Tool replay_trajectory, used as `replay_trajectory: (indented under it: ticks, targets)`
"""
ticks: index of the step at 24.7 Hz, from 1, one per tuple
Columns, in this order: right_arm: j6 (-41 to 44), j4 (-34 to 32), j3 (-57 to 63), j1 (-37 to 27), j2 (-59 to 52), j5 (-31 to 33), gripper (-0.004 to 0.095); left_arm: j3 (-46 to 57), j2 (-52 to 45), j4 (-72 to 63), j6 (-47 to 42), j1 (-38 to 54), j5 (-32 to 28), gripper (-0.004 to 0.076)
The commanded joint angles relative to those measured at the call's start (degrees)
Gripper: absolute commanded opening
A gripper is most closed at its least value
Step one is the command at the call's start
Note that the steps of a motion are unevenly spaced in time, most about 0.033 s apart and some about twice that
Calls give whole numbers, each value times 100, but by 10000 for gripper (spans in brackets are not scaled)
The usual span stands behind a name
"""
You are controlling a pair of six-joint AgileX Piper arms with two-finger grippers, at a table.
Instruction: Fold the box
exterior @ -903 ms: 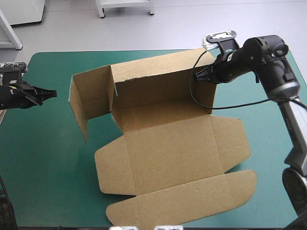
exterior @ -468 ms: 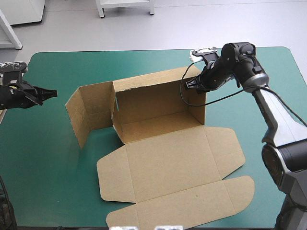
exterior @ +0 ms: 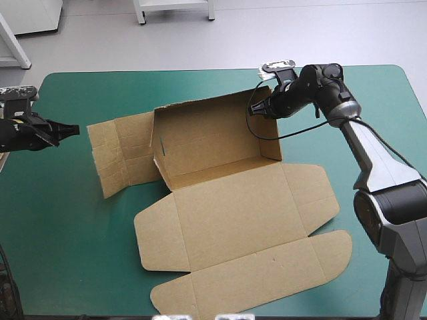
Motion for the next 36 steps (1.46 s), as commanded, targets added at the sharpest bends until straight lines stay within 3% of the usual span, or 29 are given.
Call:
replay_trajectory:
  ticks: [1,4,6,10,11,16,27,36]
  targets:
    - [-149,40,-96,-26,-215,-211,0,-149,-177,-139,9,18,-237,-8]
    - [-200,40,-96,-26,-215,-119,18,-149,-177,-139,9,18,-237,-9]
    - [-334,180,-96,-26,-225,-81,112,-149,-177,-139,9,18,-237,-9]
    - [-448,377,-96,-26,-225,-67,519,-149,-177,-139,9,18,-205,-9]
    - [-448,390,-96,-26,-236,-43,555,-149,-177,-139,9,18,-190,-9]
    - [-448,481,-96,-26,-432,-5,561,-149,-177,-139,9,18,-177,-9]
    - [-280,471,-36,-26,-1273,860,558,-149,-177,-139,9,18,-142,-9]
    - [-217,208,356,-26,-1326,654,558,-149,-177,-139,9,18,-152,-9]
